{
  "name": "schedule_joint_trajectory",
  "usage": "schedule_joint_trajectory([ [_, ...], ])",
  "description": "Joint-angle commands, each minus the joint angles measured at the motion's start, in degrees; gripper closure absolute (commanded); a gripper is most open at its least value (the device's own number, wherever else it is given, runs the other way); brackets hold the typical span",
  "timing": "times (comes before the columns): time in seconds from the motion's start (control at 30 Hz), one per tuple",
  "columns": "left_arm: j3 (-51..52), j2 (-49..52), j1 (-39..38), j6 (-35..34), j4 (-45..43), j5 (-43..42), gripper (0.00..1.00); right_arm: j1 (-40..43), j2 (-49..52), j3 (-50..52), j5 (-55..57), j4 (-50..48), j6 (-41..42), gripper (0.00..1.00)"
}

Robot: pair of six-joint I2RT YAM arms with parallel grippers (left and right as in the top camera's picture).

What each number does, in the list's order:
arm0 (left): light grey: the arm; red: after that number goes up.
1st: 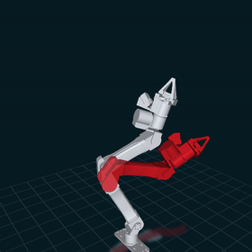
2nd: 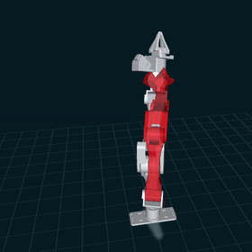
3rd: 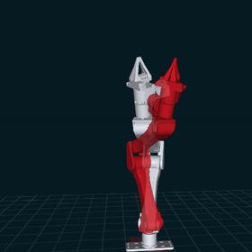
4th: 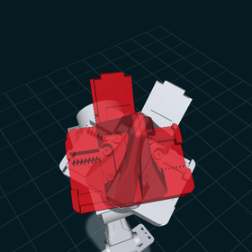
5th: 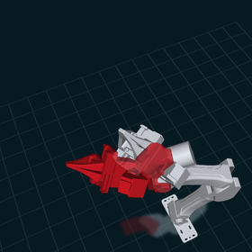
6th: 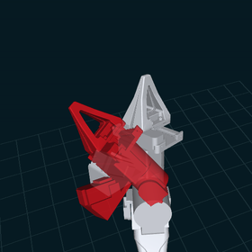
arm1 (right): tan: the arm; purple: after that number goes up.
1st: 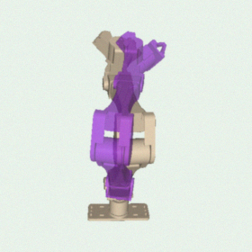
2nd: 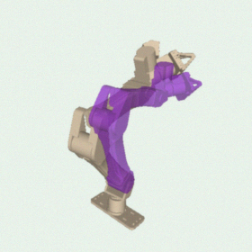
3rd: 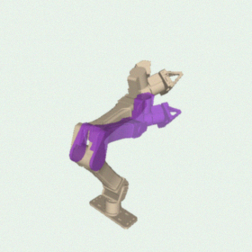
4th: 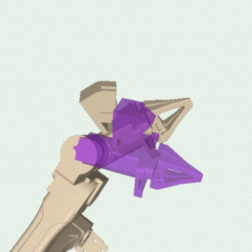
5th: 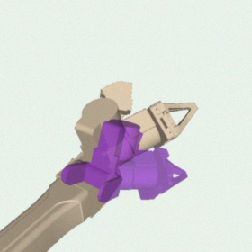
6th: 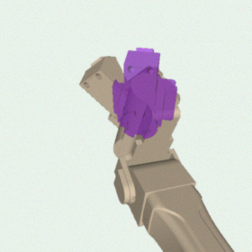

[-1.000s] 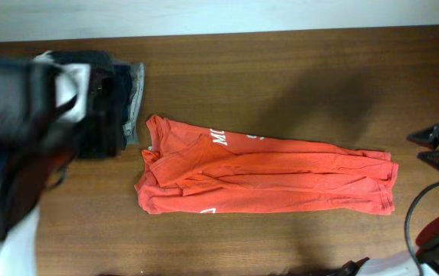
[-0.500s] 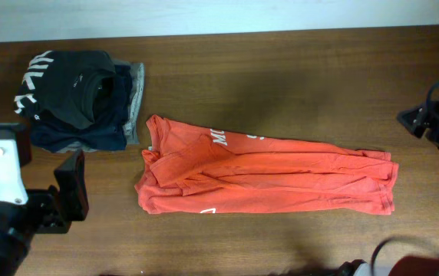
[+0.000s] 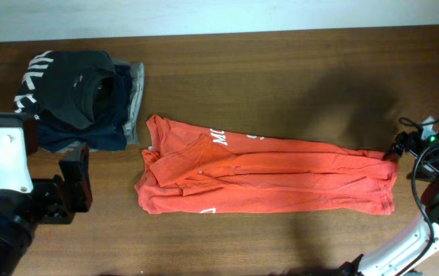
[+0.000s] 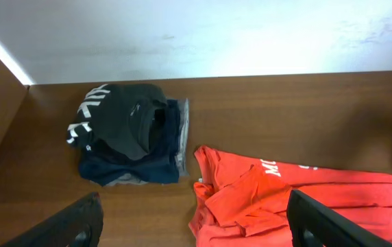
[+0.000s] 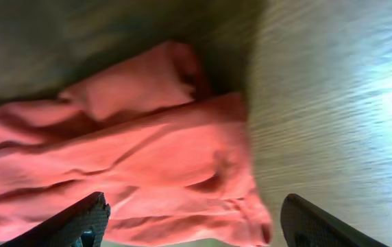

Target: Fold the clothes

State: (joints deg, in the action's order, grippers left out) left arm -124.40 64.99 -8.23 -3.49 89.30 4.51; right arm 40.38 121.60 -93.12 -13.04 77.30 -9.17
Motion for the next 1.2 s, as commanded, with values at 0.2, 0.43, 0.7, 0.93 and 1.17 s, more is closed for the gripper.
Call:
schedule_joint_trajectory([
  [0.2, 0.02, 3.56, -0.02, -0.11, -0.24, -0.2, 0.14, 4.63, 1.4, 7.1, -0.87, -4.9, -2.78, 0.19],
  [0.43, 0.02, 6.16, -0.02, -0.13, 0.11, -0.24, 0.14, 4.37, 1.4, 14.62, -9.29, -11.17, -6.69, 0.25],
  [0.7, 0.02, 6.19, 0.0, -0.11, 0.09, -0.22, 0.14, 2.03, 1.4, 18.12, -9.31, -11.37, -7.08, 0.5],
  [0.93, 0.02, 6.19, -0.02, -0.11, 0.11, -0.22, 0.13, 2.08, 1.22, 17.66, -8.9, -10.86, -5.07, 0.94],
  [1.17, 0.02, 6.19, -0.02, -0.11, 0.09, -0.22, 0.13, 3.89, -3.48, 6.27, -8.98, -4.28, -1.77, 0.96],
])
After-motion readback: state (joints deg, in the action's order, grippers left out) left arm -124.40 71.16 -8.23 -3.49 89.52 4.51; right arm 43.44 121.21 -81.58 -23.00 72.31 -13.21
